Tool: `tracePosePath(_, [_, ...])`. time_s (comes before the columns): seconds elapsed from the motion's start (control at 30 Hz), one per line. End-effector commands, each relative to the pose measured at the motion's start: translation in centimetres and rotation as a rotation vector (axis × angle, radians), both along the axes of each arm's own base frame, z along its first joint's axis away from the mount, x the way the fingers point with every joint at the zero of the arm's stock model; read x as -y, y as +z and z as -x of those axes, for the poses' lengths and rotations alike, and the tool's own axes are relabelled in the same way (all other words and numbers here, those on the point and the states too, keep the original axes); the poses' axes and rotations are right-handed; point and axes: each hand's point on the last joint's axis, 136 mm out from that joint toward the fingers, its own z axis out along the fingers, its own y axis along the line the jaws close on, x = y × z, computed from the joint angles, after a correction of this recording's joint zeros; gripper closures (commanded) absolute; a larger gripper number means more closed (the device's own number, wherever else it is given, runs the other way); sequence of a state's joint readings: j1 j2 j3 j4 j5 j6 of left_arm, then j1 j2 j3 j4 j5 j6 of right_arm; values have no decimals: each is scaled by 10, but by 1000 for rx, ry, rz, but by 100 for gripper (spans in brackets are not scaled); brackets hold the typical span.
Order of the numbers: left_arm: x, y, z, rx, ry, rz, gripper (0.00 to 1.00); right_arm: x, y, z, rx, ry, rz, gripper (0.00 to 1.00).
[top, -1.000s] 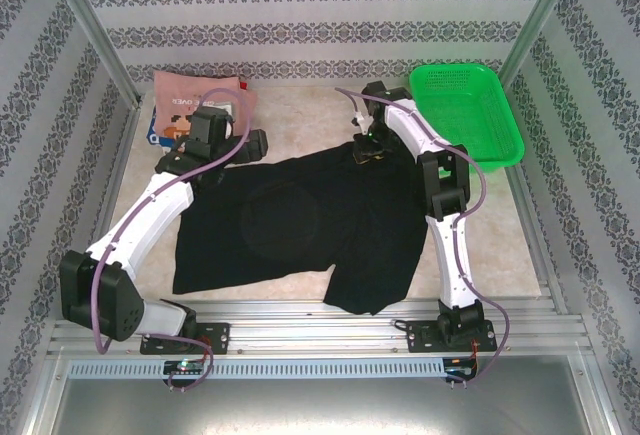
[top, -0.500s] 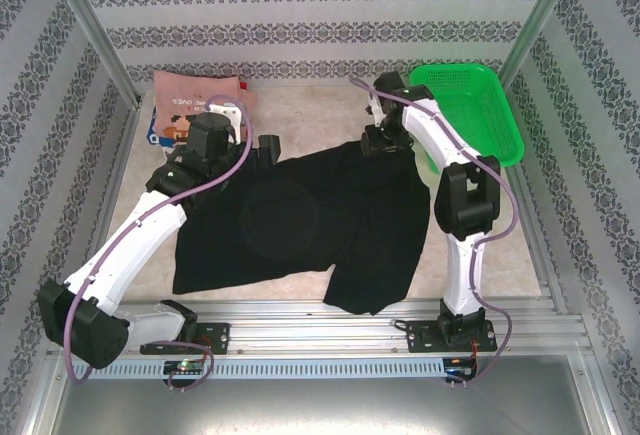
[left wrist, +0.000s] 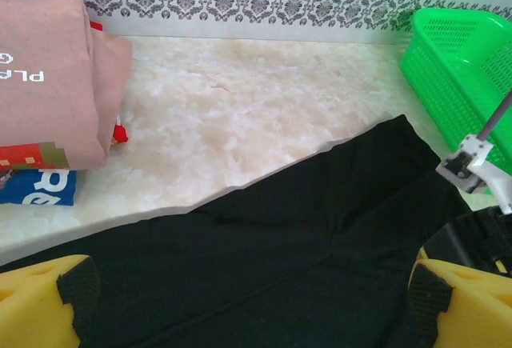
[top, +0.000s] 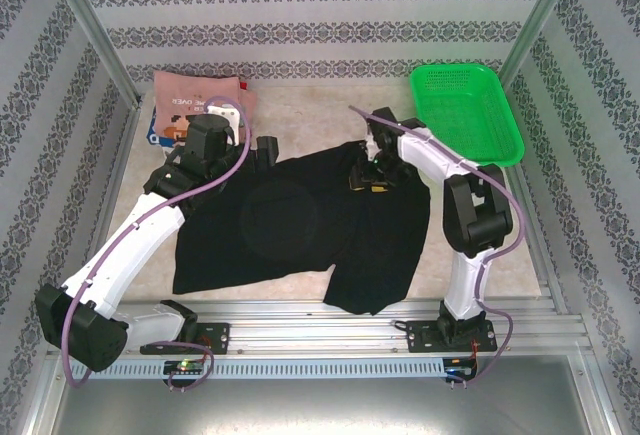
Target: Fold and stack the t-shirts
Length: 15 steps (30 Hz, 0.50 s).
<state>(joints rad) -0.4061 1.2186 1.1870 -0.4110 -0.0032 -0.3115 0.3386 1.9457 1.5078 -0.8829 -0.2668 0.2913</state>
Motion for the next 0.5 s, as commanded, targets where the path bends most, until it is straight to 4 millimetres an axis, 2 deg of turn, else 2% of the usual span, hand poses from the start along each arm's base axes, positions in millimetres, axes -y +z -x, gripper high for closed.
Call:
tracePosePath(0.0, [3,8,6,27,-30,-18,0,9,-17,2,-26,13,78,48])
tracePosePath(0.1, [1,11,7,43,-22,-24,0,10,-18,-7,12,2,94,46])
tracePosePath(0.27, [-2,14,7,49,-13,-35,0,9,-25,-17,47,142,204,45])
tracePosePath(0.47, [-7,13,8,56,2,-50,0,12,-31,-16,66,291,285,43])
